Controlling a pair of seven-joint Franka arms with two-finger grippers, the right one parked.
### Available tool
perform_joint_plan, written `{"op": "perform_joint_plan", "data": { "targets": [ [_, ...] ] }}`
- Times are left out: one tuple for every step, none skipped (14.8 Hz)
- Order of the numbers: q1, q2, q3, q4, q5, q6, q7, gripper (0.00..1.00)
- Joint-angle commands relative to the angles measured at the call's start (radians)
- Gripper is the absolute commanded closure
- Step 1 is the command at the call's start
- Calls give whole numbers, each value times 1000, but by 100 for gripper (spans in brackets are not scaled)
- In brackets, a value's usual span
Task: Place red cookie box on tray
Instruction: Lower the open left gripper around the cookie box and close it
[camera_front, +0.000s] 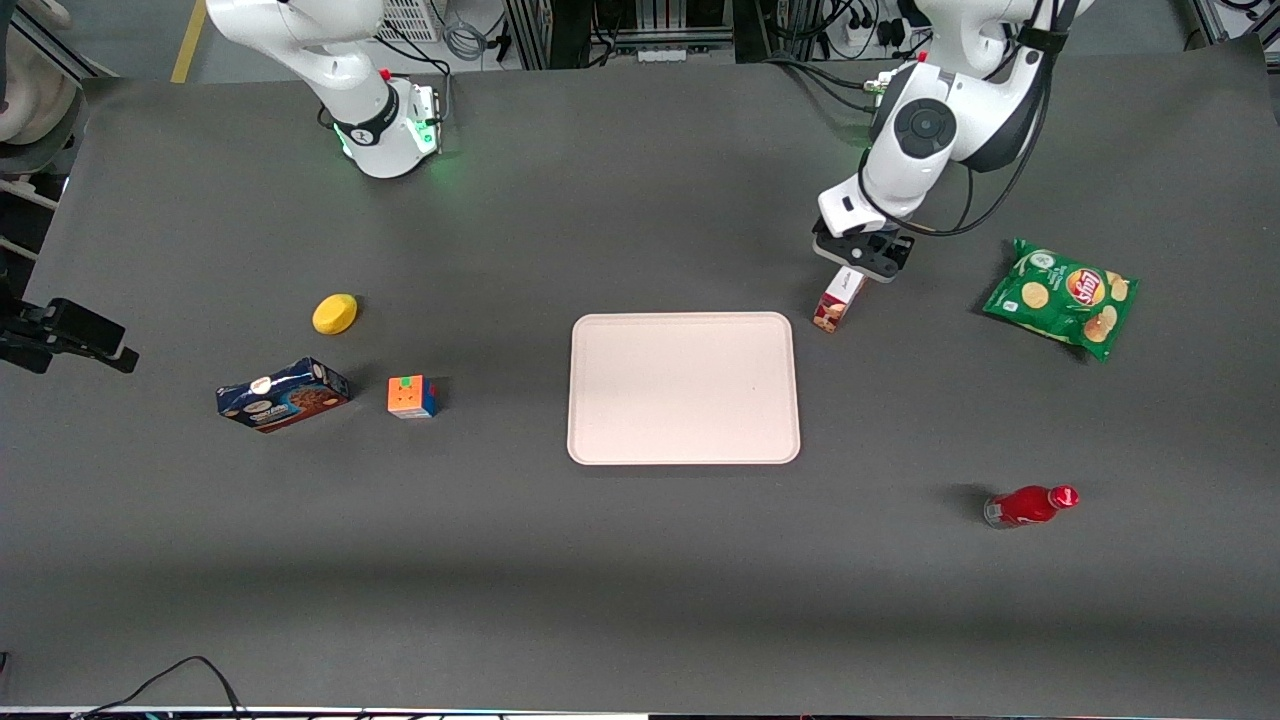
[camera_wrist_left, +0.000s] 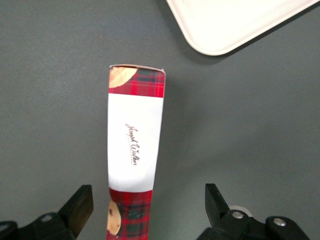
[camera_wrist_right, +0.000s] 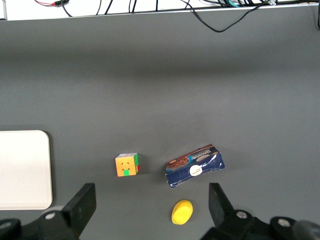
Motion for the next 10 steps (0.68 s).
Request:
{"op": "perform_joint_plan", "data": {
  "targets": [
    [-4, 10, -14, -51, -22, 105, 25, 0],
    [-4, 10, -14, -53, -22, 107, 30, 0],
    [-4, 10, -14, -57, -22, 108, 38, 0],
    [-5, 13, -14, -59, -22, 119, 39, 0],
    [-5, 22, -13, -62, -22, 136, 41, 0],
    [-5, 34, -13, -66, -22, 156, 42, 0],
    [-5, 44, -13, -74, -22, 176, 44, 0],
    [-4, 44, -11, -79, -22, 182, 65, 0],
    [-2, 44, -7, -82, -22, 182, 90, 0],
    [-2, 44, -4, -83, -22, 182, 94, 0]
  ]
}}
